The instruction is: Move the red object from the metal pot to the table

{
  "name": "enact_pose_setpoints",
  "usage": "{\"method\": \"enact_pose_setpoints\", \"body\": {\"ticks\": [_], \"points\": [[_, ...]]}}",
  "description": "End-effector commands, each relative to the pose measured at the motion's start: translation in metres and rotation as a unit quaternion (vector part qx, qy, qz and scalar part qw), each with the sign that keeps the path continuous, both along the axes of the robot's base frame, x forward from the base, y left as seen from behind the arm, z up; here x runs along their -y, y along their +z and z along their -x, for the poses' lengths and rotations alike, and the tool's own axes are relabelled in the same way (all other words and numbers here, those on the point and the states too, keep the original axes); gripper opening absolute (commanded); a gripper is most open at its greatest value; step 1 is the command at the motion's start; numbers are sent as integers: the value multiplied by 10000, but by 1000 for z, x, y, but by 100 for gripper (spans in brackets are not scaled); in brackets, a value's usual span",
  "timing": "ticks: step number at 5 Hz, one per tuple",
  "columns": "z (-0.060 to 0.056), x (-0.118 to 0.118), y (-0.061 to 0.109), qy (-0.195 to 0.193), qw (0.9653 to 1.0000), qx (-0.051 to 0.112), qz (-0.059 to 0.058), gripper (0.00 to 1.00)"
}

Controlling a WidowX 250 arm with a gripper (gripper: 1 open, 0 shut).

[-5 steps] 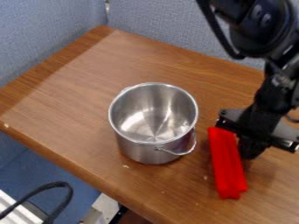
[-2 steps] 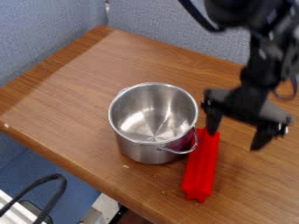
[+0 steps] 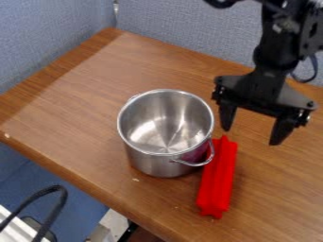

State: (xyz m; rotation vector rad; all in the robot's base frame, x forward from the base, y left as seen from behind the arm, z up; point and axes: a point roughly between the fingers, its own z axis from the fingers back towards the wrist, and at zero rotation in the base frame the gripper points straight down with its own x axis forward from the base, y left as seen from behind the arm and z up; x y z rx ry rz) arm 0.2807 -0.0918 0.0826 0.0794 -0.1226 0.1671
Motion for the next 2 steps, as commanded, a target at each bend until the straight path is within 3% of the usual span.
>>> {"method": "enact_pose_setpoints", "body": {"ticks": [1, 2], "points": [[-1, 1, 11, -297, 9990, 288, 164, 100], [0, 1, 6, -541, 9980, 273, 175, 100]]}}
